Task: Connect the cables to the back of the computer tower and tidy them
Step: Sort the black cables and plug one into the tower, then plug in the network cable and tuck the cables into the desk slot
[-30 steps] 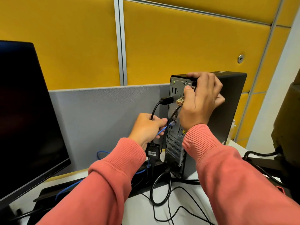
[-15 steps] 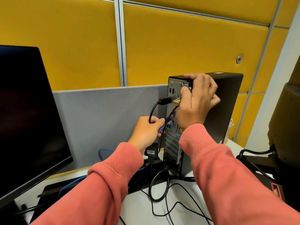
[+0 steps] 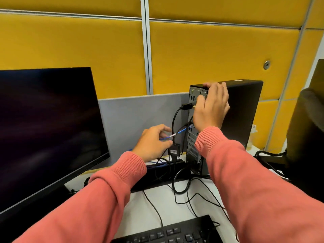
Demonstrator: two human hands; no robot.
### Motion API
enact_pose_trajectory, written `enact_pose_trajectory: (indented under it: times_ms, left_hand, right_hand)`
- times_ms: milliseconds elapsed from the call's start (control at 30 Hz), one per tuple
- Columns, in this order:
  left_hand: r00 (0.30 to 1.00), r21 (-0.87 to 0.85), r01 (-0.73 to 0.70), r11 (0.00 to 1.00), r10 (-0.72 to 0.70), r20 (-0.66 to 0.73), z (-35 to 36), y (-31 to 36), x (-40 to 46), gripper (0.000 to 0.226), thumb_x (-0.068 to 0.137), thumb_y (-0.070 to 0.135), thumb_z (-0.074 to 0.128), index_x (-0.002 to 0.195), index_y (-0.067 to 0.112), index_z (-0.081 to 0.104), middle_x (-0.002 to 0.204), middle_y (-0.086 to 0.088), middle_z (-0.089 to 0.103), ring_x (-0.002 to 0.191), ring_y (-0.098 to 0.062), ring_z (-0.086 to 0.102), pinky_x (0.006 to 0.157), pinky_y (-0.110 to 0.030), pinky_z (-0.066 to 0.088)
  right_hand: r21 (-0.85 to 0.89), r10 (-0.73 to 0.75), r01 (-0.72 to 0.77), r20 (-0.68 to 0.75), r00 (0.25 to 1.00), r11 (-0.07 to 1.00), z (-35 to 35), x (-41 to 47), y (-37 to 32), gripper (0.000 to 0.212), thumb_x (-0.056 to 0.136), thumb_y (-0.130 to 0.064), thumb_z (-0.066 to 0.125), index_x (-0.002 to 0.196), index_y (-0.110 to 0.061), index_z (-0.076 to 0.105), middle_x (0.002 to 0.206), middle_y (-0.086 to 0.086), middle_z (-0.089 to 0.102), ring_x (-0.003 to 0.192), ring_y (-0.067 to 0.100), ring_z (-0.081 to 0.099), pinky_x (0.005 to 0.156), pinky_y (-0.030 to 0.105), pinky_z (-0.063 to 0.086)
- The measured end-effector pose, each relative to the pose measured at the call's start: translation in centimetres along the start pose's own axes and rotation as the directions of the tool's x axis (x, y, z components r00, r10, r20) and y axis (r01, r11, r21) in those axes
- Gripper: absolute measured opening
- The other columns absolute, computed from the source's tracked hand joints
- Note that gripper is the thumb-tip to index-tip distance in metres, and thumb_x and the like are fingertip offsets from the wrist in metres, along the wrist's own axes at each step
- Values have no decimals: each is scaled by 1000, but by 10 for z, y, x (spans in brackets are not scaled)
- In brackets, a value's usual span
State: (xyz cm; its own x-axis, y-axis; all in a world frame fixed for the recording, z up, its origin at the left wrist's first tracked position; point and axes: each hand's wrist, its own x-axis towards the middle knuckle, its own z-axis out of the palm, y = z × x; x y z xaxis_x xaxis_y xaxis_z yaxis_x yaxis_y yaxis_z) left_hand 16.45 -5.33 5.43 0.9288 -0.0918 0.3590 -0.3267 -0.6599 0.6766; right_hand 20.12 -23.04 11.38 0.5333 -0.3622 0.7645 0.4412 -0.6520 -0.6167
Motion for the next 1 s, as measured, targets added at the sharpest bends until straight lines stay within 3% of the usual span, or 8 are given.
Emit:
enact_pose_trajectory:
  times_ms: [133,267,433,500,667,733,867,1000]
  left_hand:
    - [996,85,-32,996,24,88,-18,6,-40,41,92,20,74,132,21,64,127,2,69,119,-10,62,102,-19,44]
    - [991,161,-40,986,19,130,-31,-2,-94,39,95,20,71,133,18,64,130,6,68,119,-6,61,96,-8,41]
    - [993,253,6,967,-35,110,-32,-39,-163,29,94,29,70,123,31,69,127,12,64,121,-10,56,108,-36,43]
    - [990,356,71,932,-110,90,-28,-55,-193,33,94,33,68,127,34,64,141,7,53,134,-16,44,117,-43,34]
    - [971,533,229,815,-231,-65,-14,-78,-240,45,96,40,61,140,40,53,163,-5,25,152,-26,13,121,-49,15]
    - [966,526,252,813,-246,-82,-10,-83,-245,41,98,43,57,139,40,54,163,-4,27,150,-27,16,120,-50,16]
    - [957,468,288,836,-268,-111,-8,-90,-247,36,103,39,48,138,33,55,152,4,45,140,-22,32,113,-43,22]
    - [966,481,260,837,-226,-127,-8,-93,-247,36,103,35,47,138,34,54,134,10,54,129,-17,38,105,-39,26]
  right_hand:
    - [-2,70,-70,114,991,998,-17,-21,-13,55,92,-25,54,145,-27,42,164,-2,22,153,21,17,119,56,23]
    - [41,-21,12,226,974,999,-35,-79,-23,53,89,-23,58,140,-32,45,154,-3,31,140,22,34,108,50,30]
    - [134,-90,33,447,890,990,-53,-155,-6,43,88,-17,58,127,-35,50,129,-12,42,119,15,48,99,42,41]
    - [131,-91,14,607,789,991,-57,-181,8,34,91,-20,57,120,-36,54,119,-12,49,109,14,54,97,46,48]
    - [-26,-22,171,961,275,985,-72,-234,19,40,97,-49,52,137,-51,46,123,-11,52,124,16,46,108,51,34]
    - [-44,-5,244,980,197,969,-69,-247,19,39,98,-56,47,136,-48,50,128,-12,51,130,15,41,109,52,29]
    - [-45,33,28,944,327,999,-64,-254,25,33,90,-54,53,112,-34,67,115,-15,61,114,13,57,106,53,38]
    - [10,40,-144,940,337,989,-59,-254,38,36,78,-55,59,106,-35,69,109,-15,67,105,10,63,104,47,45]
